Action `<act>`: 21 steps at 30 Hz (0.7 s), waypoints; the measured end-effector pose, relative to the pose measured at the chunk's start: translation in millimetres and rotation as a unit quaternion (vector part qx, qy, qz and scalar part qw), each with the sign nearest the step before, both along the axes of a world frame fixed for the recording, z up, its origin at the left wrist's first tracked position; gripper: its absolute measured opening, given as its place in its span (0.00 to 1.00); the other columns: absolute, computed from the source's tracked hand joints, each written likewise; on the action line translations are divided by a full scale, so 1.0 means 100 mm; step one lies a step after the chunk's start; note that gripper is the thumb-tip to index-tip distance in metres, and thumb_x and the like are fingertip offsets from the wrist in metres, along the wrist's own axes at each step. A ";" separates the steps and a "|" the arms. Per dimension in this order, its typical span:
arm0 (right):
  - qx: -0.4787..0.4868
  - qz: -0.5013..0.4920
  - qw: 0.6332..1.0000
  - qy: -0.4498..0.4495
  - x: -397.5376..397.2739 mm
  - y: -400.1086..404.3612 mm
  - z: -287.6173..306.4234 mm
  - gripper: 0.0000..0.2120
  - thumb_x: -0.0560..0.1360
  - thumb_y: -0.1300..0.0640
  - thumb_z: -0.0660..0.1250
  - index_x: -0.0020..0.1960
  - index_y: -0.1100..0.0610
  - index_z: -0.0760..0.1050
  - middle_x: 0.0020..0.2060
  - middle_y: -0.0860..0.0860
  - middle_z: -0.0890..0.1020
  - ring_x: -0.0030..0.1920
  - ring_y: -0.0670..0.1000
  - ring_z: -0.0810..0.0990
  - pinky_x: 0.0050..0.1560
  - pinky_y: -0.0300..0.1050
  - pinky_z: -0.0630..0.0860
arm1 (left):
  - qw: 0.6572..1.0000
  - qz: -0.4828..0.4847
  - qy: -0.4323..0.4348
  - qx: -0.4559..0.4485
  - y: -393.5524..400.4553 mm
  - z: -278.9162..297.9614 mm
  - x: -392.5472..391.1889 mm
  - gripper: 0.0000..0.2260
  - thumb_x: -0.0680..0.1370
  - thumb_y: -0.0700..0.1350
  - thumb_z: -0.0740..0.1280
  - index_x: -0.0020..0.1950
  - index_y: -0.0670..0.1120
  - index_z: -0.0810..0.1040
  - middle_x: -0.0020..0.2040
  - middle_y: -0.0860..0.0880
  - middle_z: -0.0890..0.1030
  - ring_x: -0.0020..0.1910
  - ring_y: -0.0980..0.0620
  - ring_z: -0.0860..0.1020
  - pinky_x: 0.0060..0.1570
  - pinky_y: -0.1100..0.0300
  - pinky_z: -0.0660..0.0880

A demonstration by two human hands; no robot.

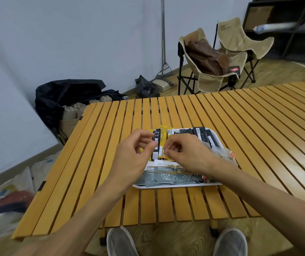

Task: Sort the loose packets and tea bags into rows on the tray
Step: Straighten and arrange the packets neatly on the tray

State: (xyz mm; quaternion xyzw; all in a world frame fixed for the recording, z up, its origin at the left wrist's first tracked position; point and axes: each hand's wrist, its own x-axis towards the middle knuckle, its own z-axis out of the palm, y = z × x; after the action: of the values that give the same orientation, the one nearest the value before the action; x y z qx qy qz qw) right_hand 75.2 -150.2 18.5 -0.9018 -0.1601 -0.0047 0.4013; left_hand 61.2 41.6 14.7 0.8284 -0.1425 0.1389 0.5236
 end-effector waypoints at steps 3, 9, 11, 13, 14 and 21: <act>0.124 -0.012 0.990 0.070 0.00 -0.02 0.01 0.01 0.76 0.60 0.72 0.46 0.55 0.82 0.34 0.53 0.85 0.35 0.49 0.82 0.39 0.44 0.78 | 0.997 0.024 0.060 0.052 0.04 -0.06 0.04 0.04 0.78 0.49 0.69 0.53 0.53 0.81 0.45 0.57 0.81 0.44 0.58 0.77 0.40 0.72 0.71; 0.217 -0.003 0.968 0.127 -0.04 -0.03 0.03 0.04 0.76 0.61 0.73 0.50 0.62 0.82 0.36 0.59 0.87 0.32 0.45 0.82 0.36 0.40 0.75 | 0.990 -0.020 0.133 0.039 0.02 -0.10 0.05 0.04 0.78 0.44 0.70 0.45 0.51 0.82 0.36 0.50 0.81 0.33 0.59 0.73 0.35 0.72 0.70; 0.229 -0.005 0.965 0.131 -0.04 -0.06 0.05 0.04 0.76 0.61 0.73 0.50 0.60 0.82 0.37 0.59 0.87 0.35 0.46 0.83 0.37 0.40 0.76 | 0.991 -0.010 0.121 0.050 0.05 -0.10 0.05 0.06 0.78 0.43 0.70 0.43 0.50 0.82 0.38 0.48 0.83 0.34 0.55 0.75 0.35 0.70 0.72; 0.224 -0.023 0.968 0.113 -0.03 -0.13 0.07 0.02 0.76 0.60 0.74 0.47 0.58 0.83 0.38 0.58 0.87 0.37 0.49 0.83 0.41 0.45 0.79 | 0.988 0.002 0.118 0.096 0.13 -0.10 0.07 0.06 0.79 0.44 0.69 0.42 0.51 0.82 0.39 0.48 0.83 0.39 0.50 0.79 0.40 0.61 0.76; 0.206 -0.031 0.973 0.096 -0.02 -0.18 0.07 0.01 0.75 0.60 0.74 0.46 0.57 0.83 0.38 0.57 0.86 0.37 0.49 0.83 0.43 0.46 0.81 | 0.984 0.005 0.119 0.129 0.18 -0.11 0.07 0.06 0.79 0.45 0.69 0.42 0.51 0.82 0.39 0.49 0.83 0.40 0.51 0.79 0.41 0.58 0.77; -0.093 0.018 0.995 0.024 -0.07 -0.33 -0.05 0.04 0.76 0.57 0.73 0.42 0.51 0.84 0.39 0.44 0.84 0.41 0.41 0.81 0.43 0.33 0.74 | 0.961 -0.004 0.126 0.248 0.34 -0.16 0.06 0.07 0.78 0.47 0.70 0.40 0.54 0.81 0.38 0.56 0.82 0.41 0.61 0.77 0.38 0.64 0.72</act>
State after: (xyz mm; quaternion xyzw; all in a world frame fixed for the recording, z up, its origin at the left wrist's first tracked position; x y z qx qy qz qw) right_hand 68.5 -182.9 13.1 -0.9321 -0.1669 0.0393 0.3191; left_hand 66.8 76.0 -1.4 0.9423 -0.1086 -0.0088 0.3165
